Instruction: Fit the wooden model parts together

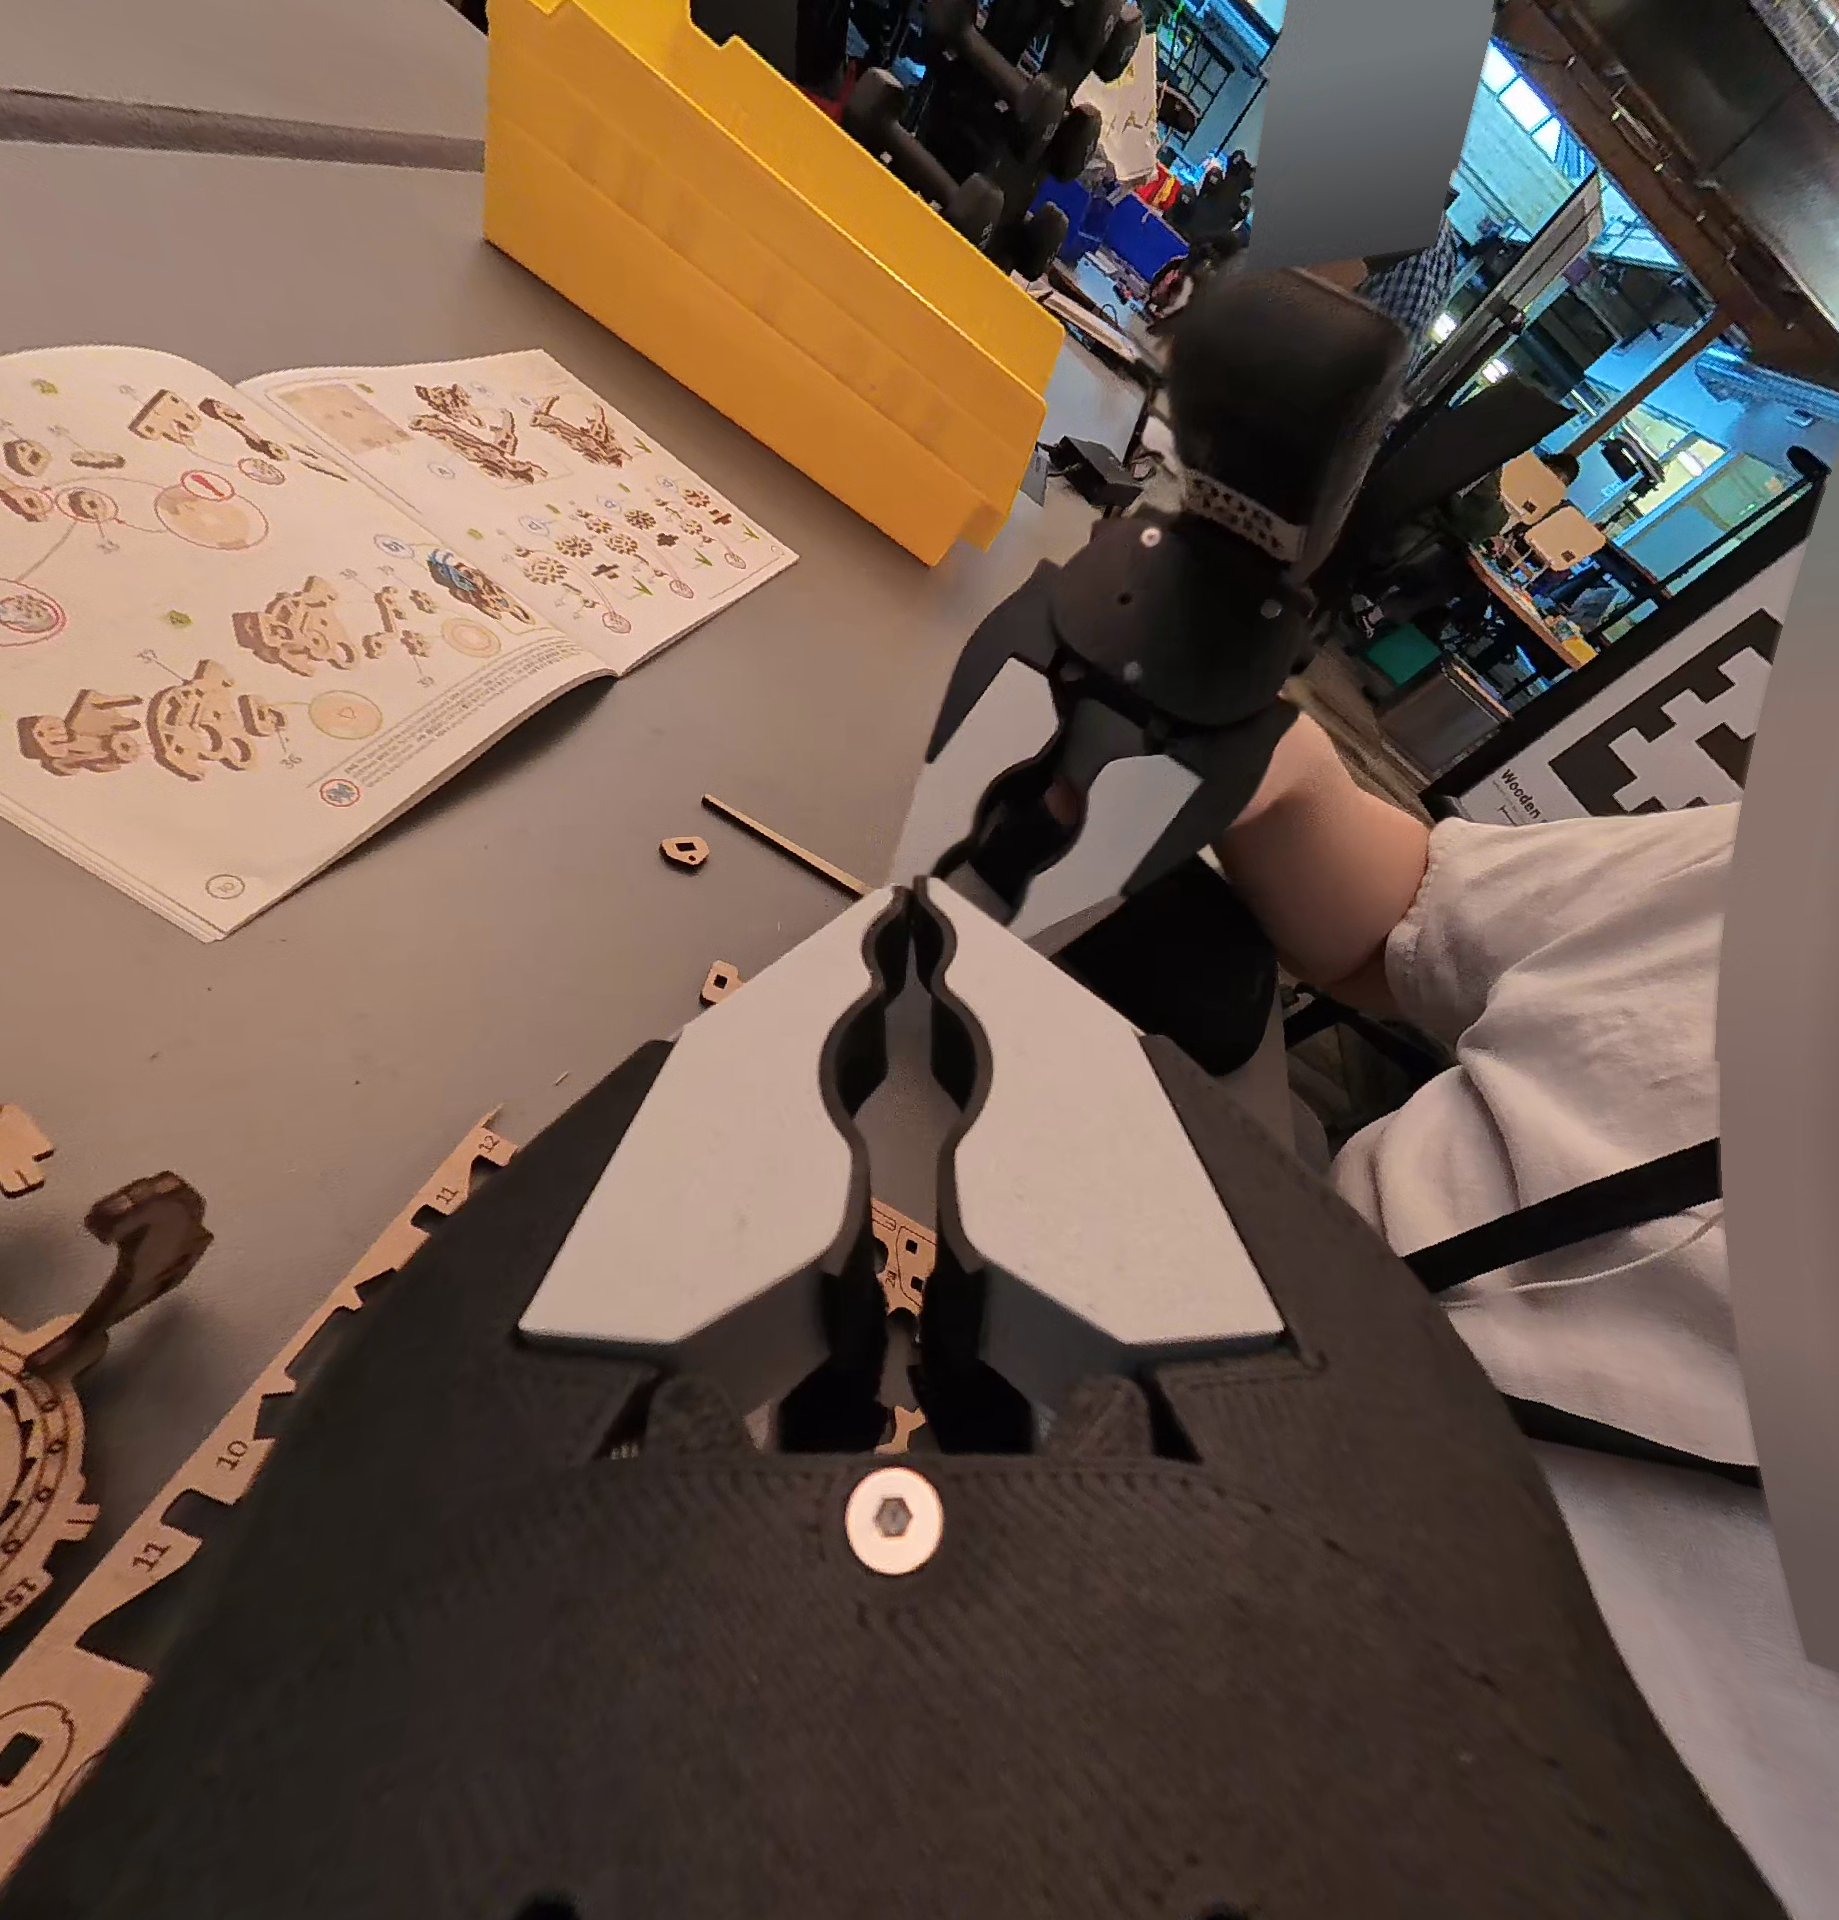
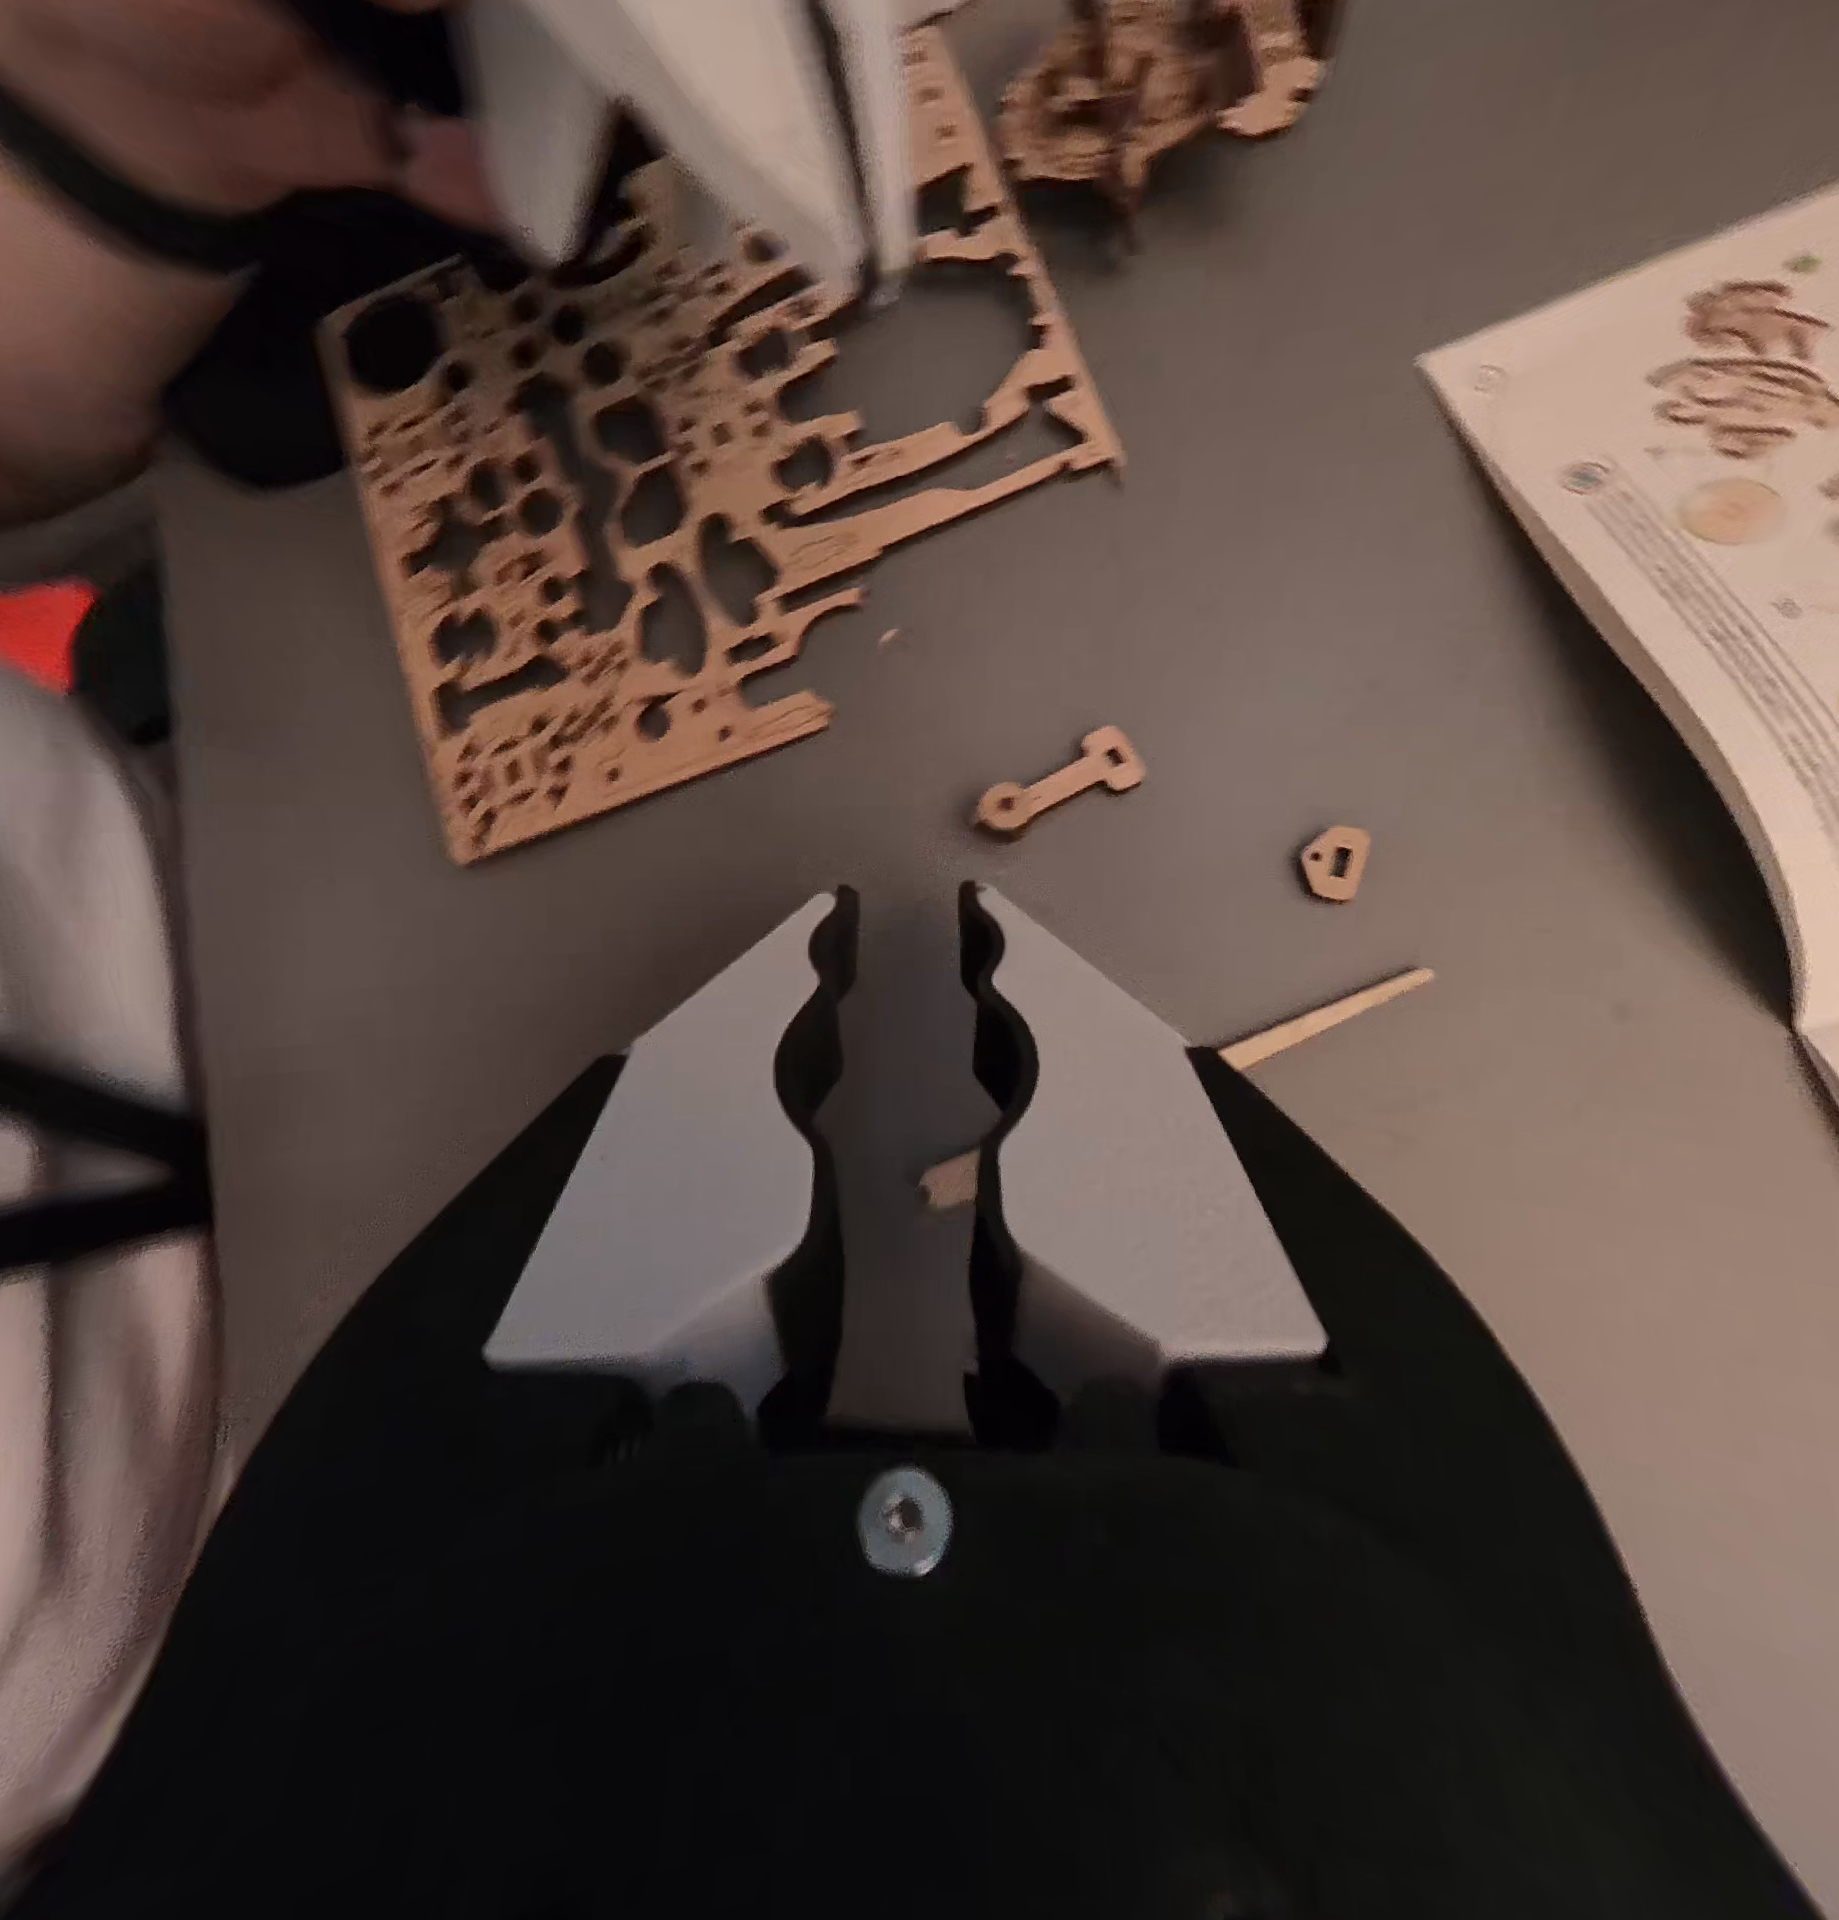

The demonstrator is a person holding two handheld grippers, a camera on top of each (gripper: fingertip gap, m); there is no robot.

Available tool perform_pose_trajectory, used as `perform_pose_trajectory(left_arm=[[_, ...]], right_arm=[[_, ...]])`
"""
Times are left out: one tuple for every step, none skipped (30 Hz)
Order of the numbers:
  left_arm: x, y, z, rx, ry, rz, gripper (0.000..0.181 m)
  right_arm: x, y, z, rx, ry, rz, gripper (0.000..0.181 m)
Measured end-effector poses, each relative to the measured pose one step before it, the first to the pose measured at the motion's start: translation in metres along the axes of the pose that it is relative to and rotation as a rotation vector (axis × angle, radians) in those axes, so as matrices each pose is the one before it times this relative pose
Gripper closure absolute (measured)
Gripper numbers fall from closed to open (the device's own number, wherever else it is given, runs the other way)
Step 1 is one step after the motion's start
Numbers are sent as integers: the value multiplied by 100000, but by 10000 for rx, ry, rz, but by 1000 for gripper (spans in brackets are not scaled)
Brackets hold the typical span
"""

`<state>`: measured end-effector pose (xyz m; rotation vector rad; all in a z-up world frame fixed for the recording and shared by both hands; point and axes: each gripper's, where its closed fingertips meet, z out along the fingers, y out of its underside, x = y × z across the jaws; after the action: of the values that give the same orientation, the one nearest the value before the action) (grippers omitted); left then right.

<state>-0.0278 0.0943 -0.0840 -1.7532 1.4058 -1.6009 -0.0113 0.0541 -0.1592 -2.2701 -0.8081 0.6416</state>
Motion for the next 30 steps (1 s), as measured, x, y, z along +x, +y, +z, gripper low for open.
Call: perform_pose_trajectory(left_arm=[[-18,2,-18,-2,1,-14,181],[-1,-1,-14,5,27,-26,181],[2,-14,8,11,44,-19,181],[-17,16,26,-10,34,-14,181],[-36,18,30,-8,18,-7,181],[-19,-5,12,6,10,5,181],[-31,-18,-2,7,-1,18,181],[-38,-34,-35,18,-15,25,181],[-15,-72,-44,31,-13,19,181],[20,-83,-58,33,11,16,181],[25,-77,-58,34,-2,28,181],[-40,-38,-30,19,-38,32,181],[-68,-23,-9,8,-39,37,181],[-53,-3,17,8,-5,36,181],[-59,16,25,6,8,4,181],[-83,67,31,-25,0,-51,181],[-27,57,16,-16,28,-81,181],[103,-20,0,22,74,-68,181],[143,-53,10,38,67,-27,181],[81,-23,13,9,20,13,181],[54,16,31,-20,-7,46,181],[23,51,34,-35,-8,51,181],[13,40,37,-33,-4,29,181],[-17,34,18,-21,-3,-3,181],[-25,23,7,-2,11,-31,181],[-2,5,3,10,25,-45,181],[-20,-3,1,12,18,-45,181],[-22,13,-3,1,7,-32,181],[7,15,6,-8,5,-11,181],[19,10,7,-10,2,6,181]], right_arm=[[-841,461,-539,-117,-600,-668,163],[-454,497,-443,-140,-322,-648,163],[9,327,-359,-39,-52,-596,159],[-290,162,-274,87,-284,-490,156],[-542,-106,-194,214,-494,-295,156],[-288,-402,-118,299,-369,-62,155],[-284,-446,-27,246,-368,80,152],[-428,-325,53,116,-438,55,151],[-295,-96,145,3,-306,-20,151],[33,188,205,-155,-53,-70,150],[150,463,253,-311,52,-114,150],[193,519,293,-342,120,-103,149],[63,406,279,-277,93,-95,148],[-140,104,214,-66,16,-121,147],[-86,-74,146,69,80,-110,147],[-26,45,121,24,139,-66,147],[-41,250,111,-110,162,-28,146],[-260,248,91,-120,36,-95,145],[-33,95,61,-40,139,-90,145],[198,36,56,-35,231,-36,145],[60,129,111,-113,106,-23,145],[-15,265,162,-207,38,-25,145],[87,272,200,-206,98,-26,145],[-27,-63,61,19,30,-73,146],[-18,52,15,-32,-3,-18,146],[112,22,-29,-1,57,64,149],[116,-3,-2,-4,58,53,151],[75,6,3,7,55,-3,152],[67,17,9,-9,71,-34,154],[-104,35,11,-28,-17,-99,160]])
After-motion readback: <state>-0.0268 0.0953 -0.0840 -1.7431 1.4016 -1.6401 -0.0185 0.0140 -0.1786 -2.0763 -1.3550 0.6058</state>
